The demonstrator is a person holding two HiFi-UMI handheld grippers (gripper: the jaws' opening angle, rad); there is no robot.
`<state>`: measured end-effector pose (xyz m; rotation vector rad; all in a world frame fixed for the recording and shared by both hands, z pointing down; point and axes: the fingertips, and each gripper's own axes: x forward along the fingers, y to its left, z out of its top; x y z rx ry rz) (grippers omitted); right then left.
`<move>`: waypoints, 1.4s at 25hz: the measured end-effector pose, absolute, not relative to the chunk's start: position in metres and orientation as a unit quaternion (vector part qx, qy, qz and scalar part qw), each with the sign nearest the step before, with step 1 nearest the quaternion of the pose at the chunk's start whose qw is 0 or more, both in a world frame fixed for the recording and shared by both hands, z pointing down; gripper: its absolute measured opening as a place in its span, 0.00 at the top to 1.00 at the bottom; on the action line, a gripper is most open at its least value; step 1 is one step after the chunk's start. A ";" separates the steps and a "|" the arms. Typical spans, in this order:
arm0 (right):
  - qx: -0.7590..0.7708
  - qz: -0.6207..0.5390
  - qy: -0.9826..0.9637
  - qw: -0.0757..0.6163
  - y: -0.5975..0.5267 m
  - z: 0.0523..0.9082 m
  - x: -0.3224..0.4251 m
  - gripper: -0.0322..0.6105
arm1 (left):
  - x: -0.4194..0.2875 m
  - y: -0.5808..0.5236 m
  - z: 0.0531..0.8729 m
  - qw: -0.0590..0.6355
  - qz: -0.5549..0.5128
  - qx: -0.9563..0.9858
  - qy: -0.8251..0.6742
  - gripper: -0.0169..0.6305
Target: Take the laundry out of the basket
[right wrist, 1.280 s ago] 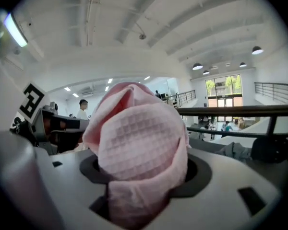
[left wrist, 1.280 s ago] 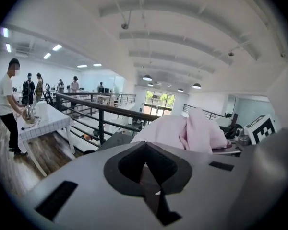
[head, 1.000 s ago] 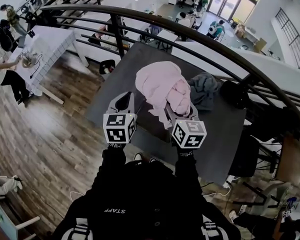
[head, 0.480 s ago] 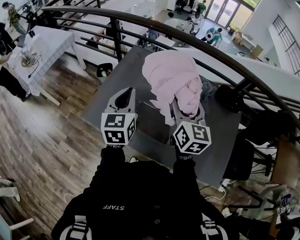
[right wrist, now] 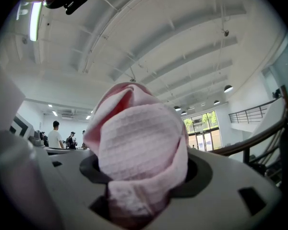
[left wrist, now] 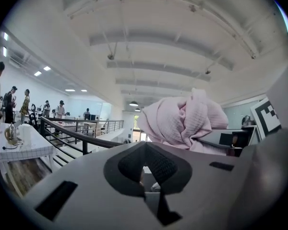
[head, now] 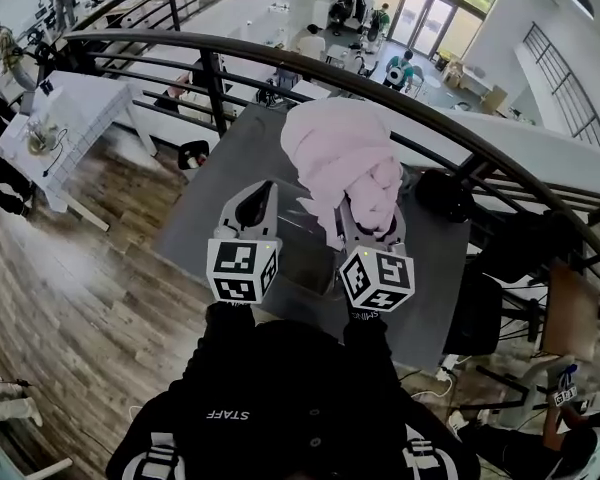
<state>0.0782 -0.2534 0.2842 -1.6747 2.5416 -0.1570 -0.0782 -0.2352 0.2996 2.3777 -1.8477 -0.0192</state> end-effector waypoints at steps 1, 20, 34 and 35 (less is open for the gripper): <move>-0.551 -0.049 0.831 0.049 -0.254 0.282 0.079 0.43 | -0.076 -0.237 0.297 0.063 -0.009 0.790 -0.610 0.98; -0.548 -0.041 0.834 0.041 -0.263 0.281 0.076 0.43 | -0.063 -0.253 0.303 0.066 0.002 0.798 -0.598 0.98; -0.544 -0.036 0.838 0.032 -0.264 0.281 0.074 0.43 | -0.060 -0.254 0.306 0.072 0.005 0.799 -0.597 0.98; -0.544 -0.035 0.838 0.031 -0.264 0.281 0.073 0.43 | -0.059 -0.254 0.307 0.072 0.005 0.800 -0.596 0.98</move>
